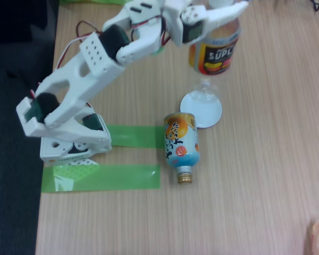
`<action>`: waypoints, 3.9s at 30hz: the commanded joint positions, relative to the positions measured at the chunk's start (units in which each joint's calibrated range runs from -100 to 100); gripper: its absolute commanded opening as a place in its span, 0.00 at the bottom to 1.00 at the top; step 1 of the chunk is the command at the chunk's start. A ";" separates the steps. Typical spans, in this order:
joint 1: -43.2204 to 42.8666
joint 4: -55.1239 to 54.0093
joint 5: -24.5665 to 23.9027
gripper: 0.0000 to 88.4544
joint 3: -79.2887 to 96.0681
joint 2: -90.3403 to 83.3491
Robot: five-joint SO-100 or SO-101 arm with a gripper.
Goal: Pick up the plastic bottle and stand it up on the white place
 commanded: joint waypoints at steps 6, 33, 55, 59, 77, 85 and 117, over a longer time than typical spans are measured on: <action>3.36 -3.64 -1.97 0.07 16.86 -19.12; -0.94 -25.44 -4.07 0.07 23.02 2.21; -1.16 -35.57 -3.97 0.07 24.37 11.20; -0.87 -35.57 -3.65 0.07 24.46 12.21; -0.50 -35.66 -3.49 0.07 29.08 11.79; 1.65 -35.66 -3.49 0.07 29.44 11.79; 1.13 -35.66 -3.49 0.07 39.76 -9.71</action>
